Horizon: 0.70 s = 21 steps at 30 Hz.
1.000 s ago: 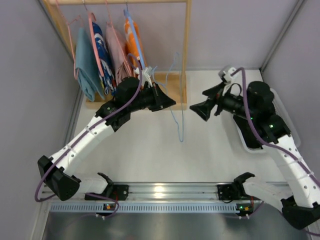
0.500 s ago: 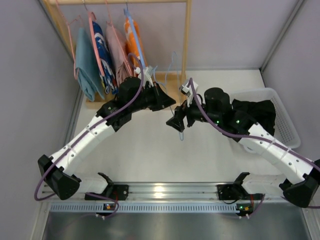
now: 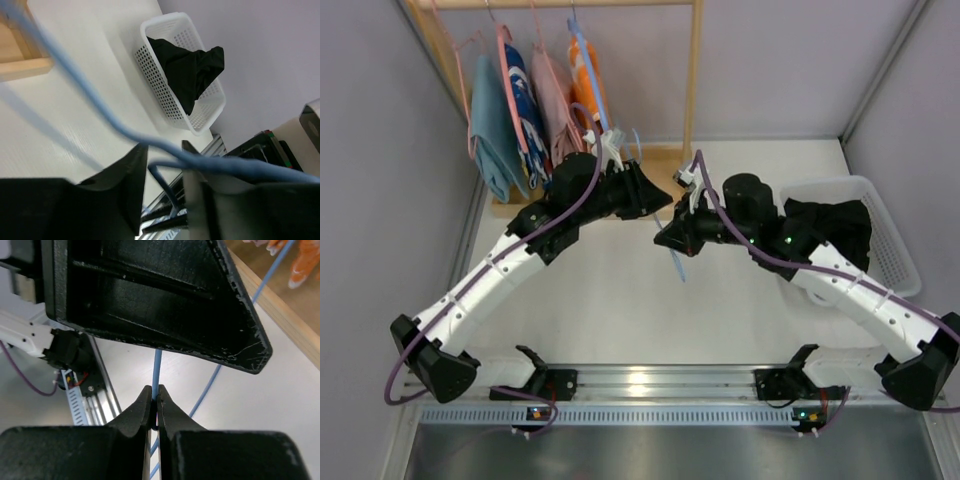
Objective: Remove the trousers from the hanger
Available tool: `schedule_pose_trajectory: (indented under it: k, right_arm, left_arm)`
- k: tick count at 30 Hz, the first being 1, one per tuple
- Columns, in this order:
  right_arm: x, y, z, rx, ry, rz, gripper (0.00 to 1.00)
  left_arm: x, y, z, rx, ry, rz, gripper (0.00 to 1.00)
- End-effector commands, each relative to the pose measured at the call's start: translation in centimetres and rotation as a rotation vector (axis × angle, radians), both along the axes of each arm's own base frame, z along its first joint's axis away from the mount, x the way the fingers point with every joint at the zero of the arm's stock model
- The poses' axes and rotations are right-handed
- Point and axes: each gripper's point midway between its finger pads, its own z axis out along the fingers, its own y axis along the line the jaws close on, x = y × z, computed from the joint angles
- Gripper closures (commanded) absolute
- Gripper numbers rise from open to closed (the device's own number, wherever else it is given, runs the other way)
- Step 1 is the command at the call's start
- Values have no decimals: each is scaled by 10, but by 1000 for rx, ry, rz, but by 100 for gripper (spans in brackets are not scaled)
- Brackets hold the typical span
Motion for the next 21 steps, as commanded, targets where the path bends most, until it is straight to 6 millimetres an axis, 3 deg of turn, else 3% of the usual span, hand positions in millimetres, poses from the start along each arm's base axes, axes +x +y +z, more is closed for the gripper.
schedule_pose_trajectory:
  k: [1,4,5,8,11,15,21]
  right_arm:
    - [-21,10,50,178,-11,114,100]
    - [-22,5,56,214,23,104,100]
    - [-20,2,58,225,42,90,100]
    - [-10,-9,56,246,90,30,100]
    - [-2,-24,49,252,143,-42,100]
    - [-11,-40,52,233,136,-62,100]
    - [-6,-52,78,254,47,-88,100]
  left_arm:
    - [-2,8,28,-31,-95,19,57]
    - [-9,12,40,-42,-133,3,46]
    - [-11,13,44,-40,-153,-6,37]
    - [-16,20,56,-41,-201,-7,23]
    - [-21,26,66,-43,-246,-9,20]
    - [-28,38,83,-42,-322,-16,12]
    - [-36,58,111,-10,-478,6,3]
